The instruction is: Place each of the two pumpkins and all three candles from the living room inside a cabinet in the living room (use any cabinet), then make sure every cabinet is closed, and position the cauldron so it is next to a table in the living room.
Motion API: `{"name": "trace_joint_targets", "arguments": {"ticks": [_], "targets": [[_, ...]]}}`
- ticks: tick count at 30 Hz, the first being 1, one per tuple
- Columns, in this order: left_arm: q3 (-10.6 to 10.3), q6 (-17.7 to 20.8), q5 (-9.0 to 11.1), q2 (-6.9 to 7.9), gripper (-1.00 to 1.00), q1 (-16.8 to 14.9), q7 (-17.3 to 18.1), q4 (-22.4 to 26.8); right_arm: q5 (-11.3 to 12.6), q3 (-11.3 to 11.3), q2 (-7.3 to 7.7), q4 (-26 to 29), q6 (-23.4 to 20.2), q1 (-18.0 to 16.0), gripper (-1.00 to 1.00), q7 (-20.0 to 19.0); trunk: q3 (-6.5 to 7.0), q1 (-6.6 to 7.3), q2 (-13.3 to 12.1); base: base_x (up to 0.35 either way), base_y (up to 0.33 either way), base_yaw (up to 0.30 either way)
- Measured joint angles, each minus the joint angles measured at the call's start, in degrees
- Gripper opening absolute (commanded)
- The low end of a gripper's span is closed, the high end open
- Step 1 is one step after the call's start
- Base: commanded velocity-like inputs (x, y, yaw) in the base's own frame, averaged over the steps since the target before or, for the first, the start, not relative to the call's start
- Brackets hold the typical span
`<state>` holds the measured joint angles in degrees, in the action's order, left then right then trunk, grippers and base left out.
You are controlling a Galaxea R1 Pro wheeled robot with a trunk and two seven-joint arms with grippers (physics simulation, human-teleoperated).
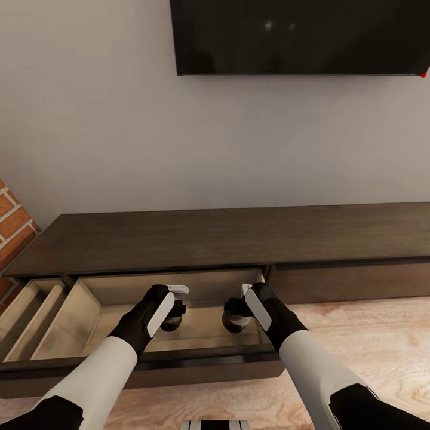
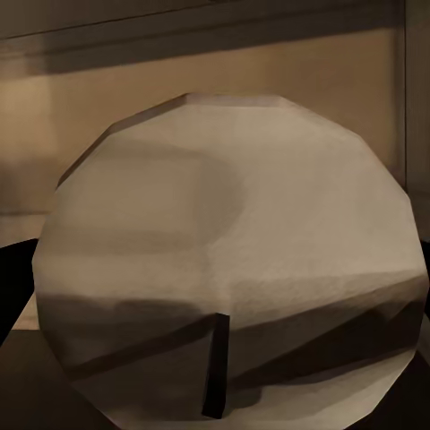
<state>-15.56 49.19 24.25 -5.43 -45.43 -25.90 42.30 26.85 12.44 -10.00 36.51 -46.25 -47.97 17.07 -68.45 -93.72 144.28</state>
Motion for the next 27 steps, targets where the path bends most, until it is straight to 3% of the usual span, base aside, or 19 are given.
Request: {"name": "trace_joint_targets", "arguments": {"ticks": [5, 10, 27], "targets": [[0.0, 0.0, 0.1, -0.03, -1.0, 0.0, 0.0, 0.0, -0.1, 0.3, 0.0, -0.2, 3.0, -0.1, -1.0, 0.0, 0.0, 0.0, 0.0, 0.001, 0.001, 0.0], [0.0, 0.0, 0.1, -0.05, -1.0, 0.0, 0.0, 0.0, 0.0, 2.5, 0.0, -0.4, 5.5, -0.1, -1.0, 0.0, 0.0, 0.01, 0.0, 0.041, 0.0, 0.0], [0.0, 0.0, 0.0, 0.03, -1.0, 0.0, -0.1, 0.0, 0.1, 3.1, 0.0, -0.5, 5.9, -0.1, -1.0, 0.1, 0.0, 0.0, 0.0, 0.033, 0.0, 0.0]]}}
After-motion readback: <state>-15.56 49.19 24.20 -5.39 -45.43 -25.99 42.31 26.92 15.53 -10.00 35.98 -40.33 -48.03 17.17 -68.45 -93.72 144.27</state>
